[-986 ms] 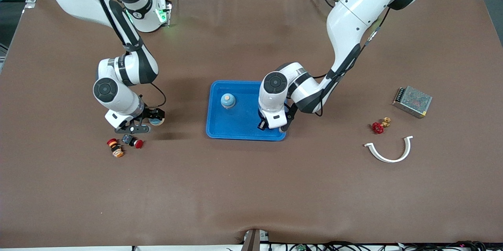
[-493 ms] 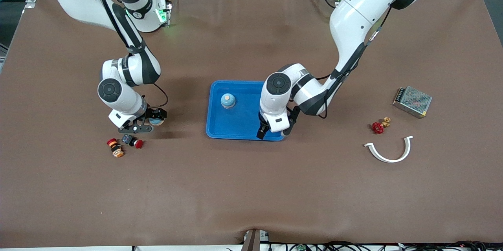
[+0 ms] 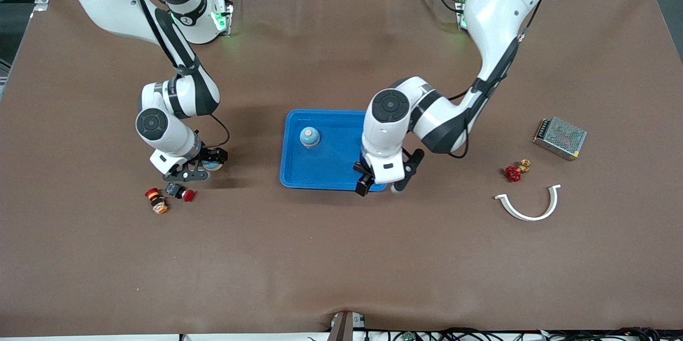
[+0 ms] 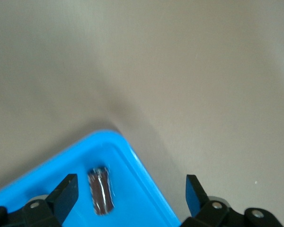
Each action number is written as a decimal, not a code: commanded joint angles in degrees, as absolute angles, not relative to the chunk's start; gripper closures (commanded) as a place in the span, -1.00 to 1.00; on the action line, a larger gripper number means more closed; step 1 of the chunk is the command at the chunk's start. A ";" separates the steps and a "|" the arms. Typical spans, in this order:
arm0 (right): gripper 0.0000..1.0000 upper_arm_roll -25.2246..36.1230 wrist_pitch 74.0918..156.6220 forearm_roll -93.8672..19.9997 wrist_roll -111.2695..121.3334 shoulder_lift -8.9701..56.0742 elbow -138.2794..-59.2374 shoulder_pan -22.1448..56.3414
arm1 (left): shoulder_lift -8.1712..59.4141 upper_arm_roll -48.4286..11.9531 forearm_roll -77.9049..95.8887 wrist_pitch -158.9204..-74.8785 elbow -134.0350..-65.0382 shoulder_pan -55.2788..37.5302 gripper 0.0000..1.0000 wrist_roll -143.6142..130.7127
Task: Place electrolytic capacitor and blue bell in tray
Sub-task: 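Release the capacitor in the tray while the right gripper lifts the bell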
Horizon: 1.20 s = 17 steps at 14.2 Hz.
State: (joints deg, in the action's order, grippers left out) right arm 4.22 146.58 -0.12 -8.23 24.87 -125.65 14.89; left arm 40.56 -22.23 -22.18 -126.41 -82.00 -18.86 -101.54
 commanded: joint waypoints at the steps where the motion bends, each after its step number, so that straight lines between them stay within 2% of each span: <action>1: -1.00 3.69 147.39 0.79 -8.96 25.05 -126.04 14.50 | 36.14 -22.50 -21.18 -120.35 -82.62 -16.53 -1.00 -92.58; 6: -1.00 3.60 147.39 0.70 -9.14 25.05 -125.95 14.68 | 31.12 -22.59 -21.18 -111.11 -82.53 -13.19 -1.00 -77.20; 7: -0.89 3.60 147.31 0.70 -9.23 25.05 -125.95 14.68 | 30.33 -22.50 -21.09 -109.96 -82.53 -12.66 -1.00 -74.12; 10: -0.35 3.60 147.30 0.70 -9.23 25.14 -125.86 14.68 | 27.79 -22.68 -21.09 -108.28 -82.53 -10.20 -1.00 -67.35; 13: 0.02 3.60 147.39 0.62 -9.23 25.58 -125.77 14.68 | 24.62 -22.59 -18.82 -105.48 -82.53 -8.62 -1.00 -60.14; 17: 0.11 3.60 147.13 0.53 -9.32 25.58 -125.51 14.68 | 21.89 -22.59 -16.79 -102.05 -82.53 -5.89 -1.00 -50.21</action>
State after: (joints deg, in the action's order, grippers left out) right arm 3.93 146.73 -0.12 -8.36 25.04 -125.60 14.93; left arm 24.12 -22.32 -18.06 -103.77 -81.57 -7.31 -54.67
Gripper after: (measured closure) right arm 0.330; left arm 0.000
